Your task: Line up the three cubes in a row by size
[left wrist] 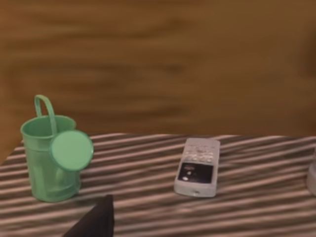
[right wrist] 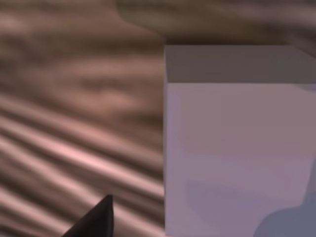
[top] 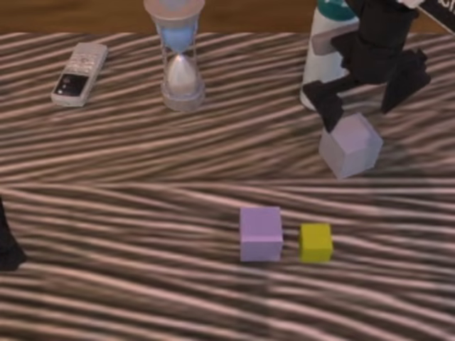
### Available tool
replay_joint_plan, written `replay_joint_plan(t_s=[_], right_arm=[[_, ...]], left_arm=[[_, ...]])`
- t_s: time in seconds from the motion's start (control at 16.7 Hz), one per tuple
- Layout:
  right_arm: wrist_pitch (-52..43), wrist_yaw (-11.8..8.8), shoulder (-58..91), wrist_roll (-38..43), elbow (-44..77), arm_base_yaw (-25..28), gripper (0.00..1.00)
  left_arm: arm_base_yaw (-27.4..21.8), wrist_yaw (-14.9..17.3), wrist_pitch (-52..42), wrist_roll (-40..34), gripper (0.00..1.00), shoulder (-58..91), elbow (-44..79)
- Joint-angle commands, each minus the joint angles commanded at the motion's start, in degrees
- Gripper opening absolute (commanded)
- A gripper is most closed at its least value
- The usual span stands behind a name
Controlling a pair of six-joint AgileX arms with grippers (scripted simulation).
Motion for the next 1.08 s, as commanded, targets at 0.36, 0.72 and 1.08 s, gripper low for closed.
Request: replay_joint_plan(t_s=[0.36,0.72,1.08], right_arm=[[11.80,-0.04,1.41,0.00,-10.05,0.25,1.00],[18.35,-0.03,2.51,0.09,-15.89,0.35,1.00],[18.35,-0.03,2.51,0.09,-15.89,0.35,0.70]], left_arm=[[0.00,0.00,0.00,0.00,1.00,0.00,0.00],[0.00,0.00,0.00,0.00,1.00,0.00,0.00],[0.00,0.00,0.00,0.00,1.00,0.00,0.00]])
